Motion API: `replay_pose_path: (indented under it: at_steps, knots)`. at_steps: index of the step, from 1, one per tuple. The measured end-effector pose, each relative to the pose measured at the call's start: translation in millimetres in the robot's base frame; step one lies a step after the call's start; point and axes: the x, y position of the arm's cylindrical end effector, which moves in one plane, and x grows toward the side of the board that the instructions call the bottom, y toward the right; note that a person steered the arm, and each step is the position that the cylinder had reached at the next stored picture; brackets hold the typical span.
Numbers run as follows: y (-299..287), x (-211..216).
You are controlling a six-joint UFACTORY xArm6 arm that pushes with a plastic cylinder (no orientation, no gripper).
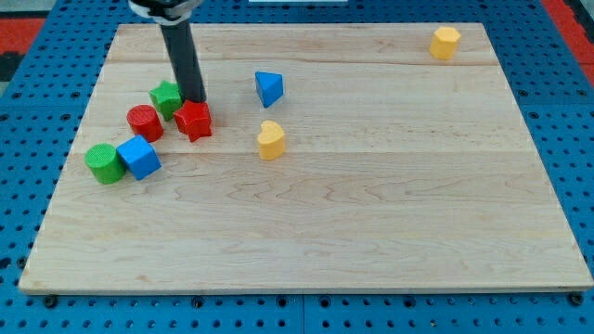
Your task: Place the blue triangle above the red star
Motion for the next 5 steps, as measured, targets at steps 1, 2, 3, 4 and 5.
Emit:
replay_pose_path:
  at_steps: [1, 2, 3, 4, 5]
  knots:
    - [-31.6, 0.9]
    - [-22.2, -8.9]
    - [0.6, -37.6]
    - [46.7, -49.4]
    - [110.9, -49.5]
